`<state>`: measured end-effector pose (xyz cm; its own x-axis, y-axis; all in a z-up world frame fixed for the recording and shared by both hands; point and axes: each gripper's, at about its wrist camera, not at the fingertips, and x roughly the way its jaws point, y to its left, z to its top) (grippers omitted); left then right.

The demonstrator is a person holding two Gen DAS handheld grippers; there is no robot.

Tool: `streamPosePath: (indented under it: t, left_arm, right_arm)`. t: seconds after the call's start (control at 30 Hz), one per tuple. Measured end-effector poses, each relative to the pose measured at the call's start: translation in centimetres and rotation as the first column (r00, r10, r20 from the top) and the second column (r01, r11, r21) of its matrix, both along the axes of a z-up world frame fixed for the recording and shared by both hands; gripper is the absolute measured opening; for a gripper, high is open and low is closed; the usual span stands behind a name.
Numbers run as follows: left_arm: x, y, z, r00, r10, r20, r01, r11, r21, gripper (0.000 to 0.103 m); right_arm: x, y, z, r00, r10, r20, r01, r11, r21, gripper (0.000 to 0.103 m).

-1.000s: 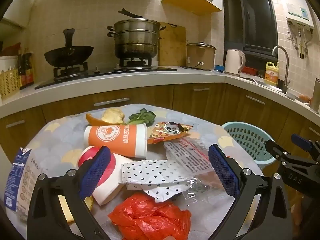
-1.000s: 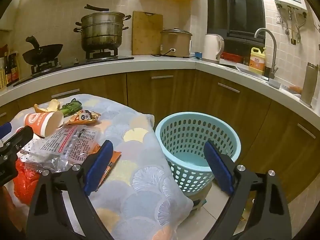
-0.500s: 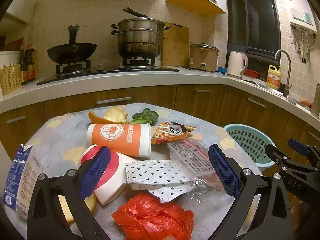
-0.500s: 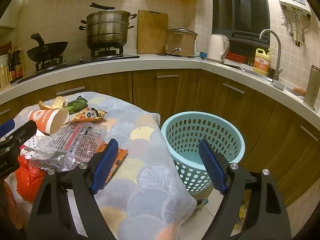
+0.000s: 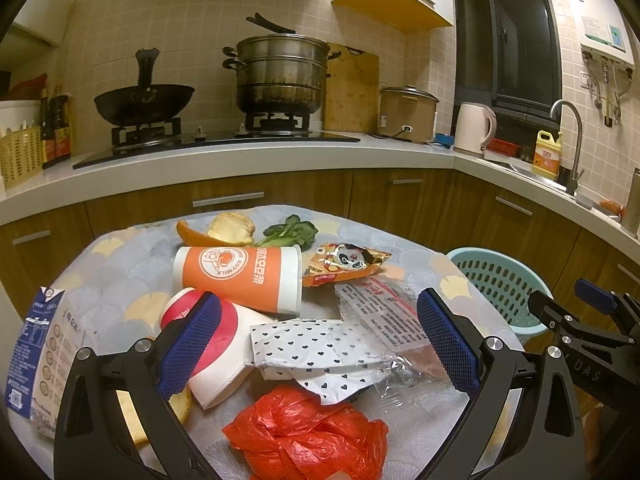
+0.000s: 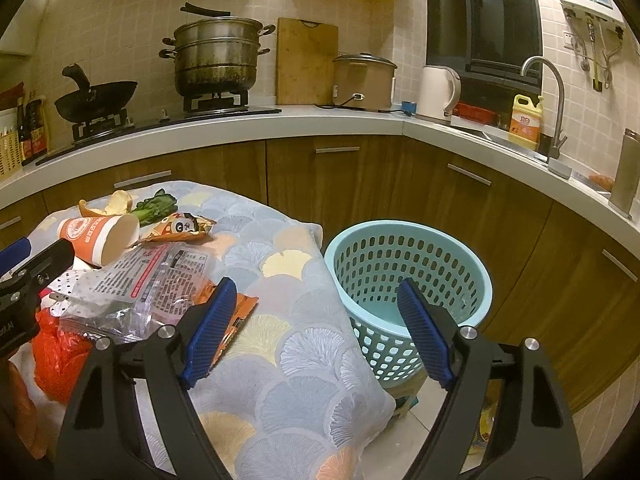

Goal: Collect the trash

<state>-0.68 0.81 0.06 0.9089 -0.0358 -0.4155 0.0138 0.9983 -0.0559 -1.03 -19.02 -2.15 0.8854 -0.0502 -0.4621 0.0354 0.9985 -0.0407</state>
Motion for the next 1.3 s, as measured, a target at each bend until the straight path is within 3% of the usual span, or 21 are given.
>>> streamPosePath:
  t: [1.1, 1.3]
  left_arm:
    - [0.03, 0.35, -0.03, 1.000, 0.002, 0.000, -0.002, 1.000, -0.021, 0.095]
    - [-0.14, 0.36, 0.26, 1.000, 0.002, 0.009, -0.002, 1.000, -0.018, 0.095]
  right_arm:
    - [-0.04, 0.37, 0.01, 0.999, 0.034, -0.014, -0.034, 0.999, -0.005, 0.078]
    - [-0.09, 1.04, 0.23, 0.998, 0.052, -0.018, -0.052, 0.999, -0.012, 0.071]
